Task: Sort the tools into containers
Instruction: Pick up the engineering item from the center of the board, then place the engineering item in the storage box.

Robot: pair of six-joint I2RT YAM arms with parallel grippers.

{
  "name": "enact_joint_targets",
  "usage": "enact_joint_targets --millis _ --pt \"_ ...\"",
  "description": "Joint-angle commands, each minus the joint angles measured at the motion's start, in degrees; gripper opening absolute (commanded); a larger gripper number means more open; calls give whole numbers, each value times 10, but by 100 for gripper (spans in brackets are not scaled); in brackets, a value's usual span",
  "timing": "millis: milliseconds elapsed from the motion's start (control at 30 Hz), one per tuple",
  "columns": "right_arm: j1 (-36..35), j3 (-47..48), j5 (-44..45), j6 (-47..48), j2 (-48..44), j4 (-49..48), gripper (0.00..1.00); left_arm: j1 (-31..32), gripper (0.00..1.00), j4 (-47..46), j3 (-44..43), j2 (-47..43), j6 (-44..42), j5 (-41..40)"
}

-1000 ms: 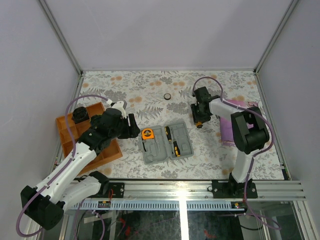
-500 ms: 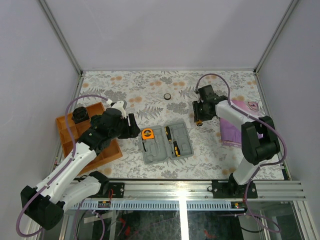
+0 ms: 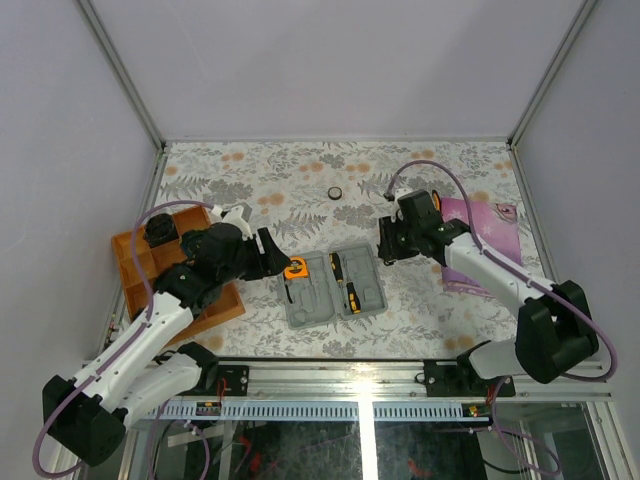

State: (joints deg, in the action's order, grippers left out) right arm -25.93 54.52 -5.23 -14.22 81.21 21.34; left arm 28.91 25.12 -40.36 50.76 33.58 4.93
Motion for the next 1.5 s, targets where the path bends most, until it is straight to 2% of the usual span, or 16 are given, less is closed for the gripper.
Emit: enact_joint_targets --millis 0,200,467,700,933,1467 --pt "-57 -15 -5 -44 -41 -28 35 3 65 -48 10 -9 26 4" --pt "-138 -39 15 -126 -65 -45 35 2 65 -22 12 -27 26 -23" --pt "-254 -25 87 -207 -52 -37 35 -1 68 48 -63 -34 -66 -117" --pt "-318 -1 122 -262 -5 -38 37 -2 68 52 -52 -39 -82 -156" --pt "-352 49 139 -293 68 -36 36 -2 69 54 -46 -53 -83 -167" --pt "-355 116 158 -309 178 -3 37 -2 69 60 -49 -40 -86 -163"
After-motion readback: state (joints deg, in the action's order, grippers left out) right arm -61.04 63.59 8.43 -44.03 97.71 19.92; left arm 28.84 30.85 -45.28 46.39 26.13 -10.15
